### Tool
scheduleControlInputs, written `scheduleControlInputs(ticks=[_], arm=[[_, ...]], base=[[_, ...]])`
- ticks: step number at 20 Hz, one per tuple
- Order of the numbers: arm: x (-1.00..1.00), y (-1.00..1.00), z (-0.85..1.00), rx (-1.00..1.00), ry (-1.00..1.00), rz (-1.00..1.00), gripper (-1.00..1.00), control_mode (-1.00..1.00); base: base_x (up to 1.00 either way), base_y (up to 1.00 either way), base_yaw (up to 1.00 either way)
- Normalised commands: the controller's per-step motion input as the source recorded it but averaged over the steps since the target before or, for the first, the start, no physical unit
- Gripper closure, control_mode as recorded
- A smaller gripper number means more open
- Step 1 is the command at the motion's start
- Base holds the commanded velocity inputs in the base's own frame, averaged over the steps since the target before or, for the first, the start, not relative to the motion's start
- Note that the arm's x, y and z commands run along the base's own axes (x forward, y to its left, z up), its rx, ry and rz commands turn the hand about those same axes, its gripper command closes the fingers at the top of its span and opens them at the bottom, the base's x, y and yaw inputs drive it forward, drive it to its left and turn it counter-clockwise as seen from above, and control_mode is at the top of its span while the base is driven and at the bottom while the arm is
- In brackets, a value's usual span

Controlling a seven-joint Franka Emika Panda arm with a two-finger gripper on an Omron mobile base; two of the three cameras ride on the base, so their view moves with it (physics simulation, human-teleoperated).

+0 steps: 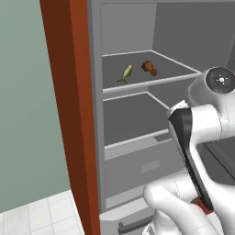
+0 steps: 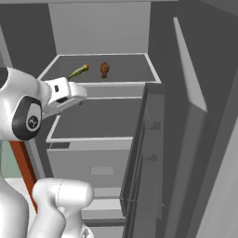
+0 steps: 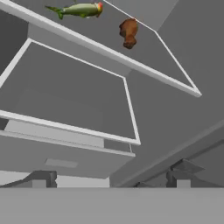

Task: Gather the lemon and corn from the fridge and place them on a tray on the dining counter. Then gather the chicken drumstick and fish from the fridge and place them on the other tray.

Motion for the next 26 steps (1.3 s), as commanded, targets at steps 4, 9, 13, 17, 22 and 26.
scheduleControlInputs(ticks=[4,9,13,17,22,26], arm=[[0.32,-0.29,0.78,0.23,0.02,0.00,-1.00,-1.00],[0.57,-0.03,0.15,0.20,0.04,0.00,-1.00,-1.00],[0.63,0.04,0.00,0.08,0.03,0.00,-1.00,-1.00],[0.60,0.03,0.00,0.04,0.01,0.00,-1.00,-1.00],[0.61,0.03,-0.04,0.01,0.03,0.00,-1.00,-1.00],[0.56,0.10,-0.11,0.00,0.03,-0.04,-1.00,-1.00]], base=[[0.00,0.00,0.00],[0.00,0.00,0.00],[0.00,0.00,0.00],[0.00,0.00,0.00],[0.00,0.00,0.00],[0.00,0.00,0.00]])
